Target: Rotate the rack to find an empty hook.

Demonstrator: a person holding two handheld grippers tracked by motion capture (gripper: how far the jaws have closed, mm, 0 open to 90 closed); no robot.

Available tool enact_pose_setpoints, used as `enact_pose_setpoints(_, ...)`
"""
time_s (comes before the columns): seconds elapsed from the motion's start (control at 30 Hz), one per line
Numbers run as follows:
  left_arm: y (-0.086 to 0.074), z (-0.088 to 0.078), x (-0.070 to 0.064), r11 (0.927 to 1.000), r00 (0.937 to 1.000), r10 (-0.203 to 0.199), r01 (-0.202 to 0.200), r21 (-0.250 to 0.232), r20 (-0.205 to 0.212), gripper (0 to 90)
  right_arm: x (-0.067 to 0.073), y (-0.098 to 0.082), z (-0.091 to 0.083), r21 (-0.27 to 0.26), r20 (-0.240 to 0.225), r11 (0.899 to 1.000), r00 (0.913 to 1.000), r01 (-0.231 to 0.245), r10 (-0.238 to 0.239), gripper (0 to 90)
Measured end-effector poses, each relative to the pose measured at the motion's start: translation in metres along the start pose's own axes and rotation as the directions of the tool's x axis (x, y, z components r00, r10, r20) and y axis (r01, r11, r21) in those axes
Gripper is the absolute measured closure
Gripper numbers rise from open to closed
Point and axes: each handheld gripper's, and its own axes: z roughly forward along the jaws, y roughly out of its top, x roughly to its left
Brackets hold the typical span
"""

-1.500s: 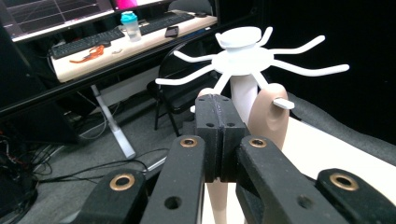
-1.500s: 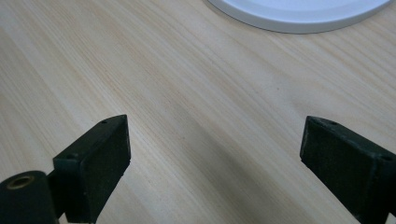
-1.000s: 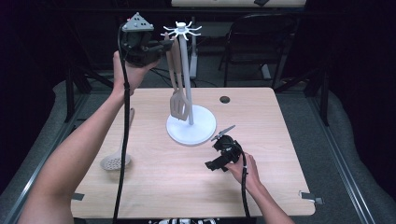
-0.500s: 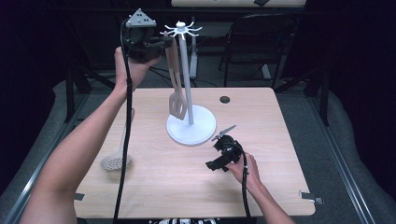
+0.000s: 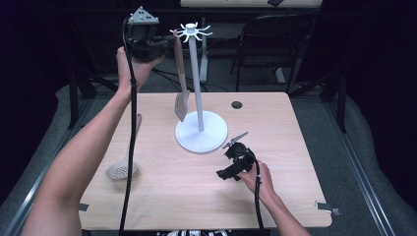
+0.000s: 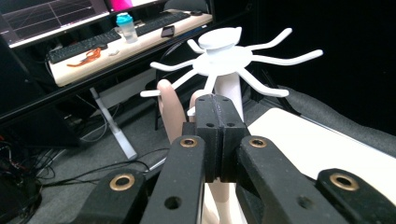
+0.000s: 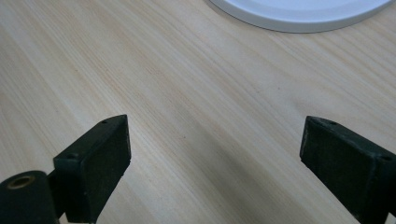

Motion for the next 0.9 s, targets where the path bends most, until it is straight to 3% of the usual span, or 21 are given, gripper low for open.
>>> enact_pose_setpoints(0.07,0.000,0.001,0.002,1.0000,1.0000,-0.003,0.003,0.005,-0.001,90.0,-0.001,0.001,-0.001,0.023,0.008,1.000,0.9998,0.018,-0.018,8.4)
enact_pose_setpoints(0.37,-0.005,-0.001,0.006,0.9998,0.9998,-0.016,0.016,-0.007,0.011,89.5,-0.001,0.000,-0.001,0.019,0.011,1.000,0.9998,0.015,-0.015,8.5)
enact_pose_setpoints(0.57,-0.018,-0.008,0.013,0.9995,0.9991,-0.033,0.032,0.007,0.028,74.8,-0.001,0.000,-0.003,0.020,0.016,1.000,0.9997,0.021,-0.021,8.5)
enact_pose_setpoints(0.63,-0.023,-0.011,0.016,0.9992,0.9989,-0.038,0.038,0.014,0.028,69.0,0.001,-0.001,0.000,-0.012,0.014,1.000,0.9999,-0.008,0.009,8.5)
enact_pose_setpoints(0.7,-0.028,-0.013,0.018,0.9986,0.9987,-0.046,0.045,0.029,0.023,61.0,0.000,0.001,-0.002,0.017,0.010,1.000,0.9998,0.014,-0.014,8.5)
enact_pose_setpoints(0.9,-0.048,-0.016,0.022,0.9945,0.9985,-0.055,0.055,0.089,0.002,40.3,0.000,0.001,-0.002,0.020,0.009,1.000,0.9999,0.014,-0.014,8.5)
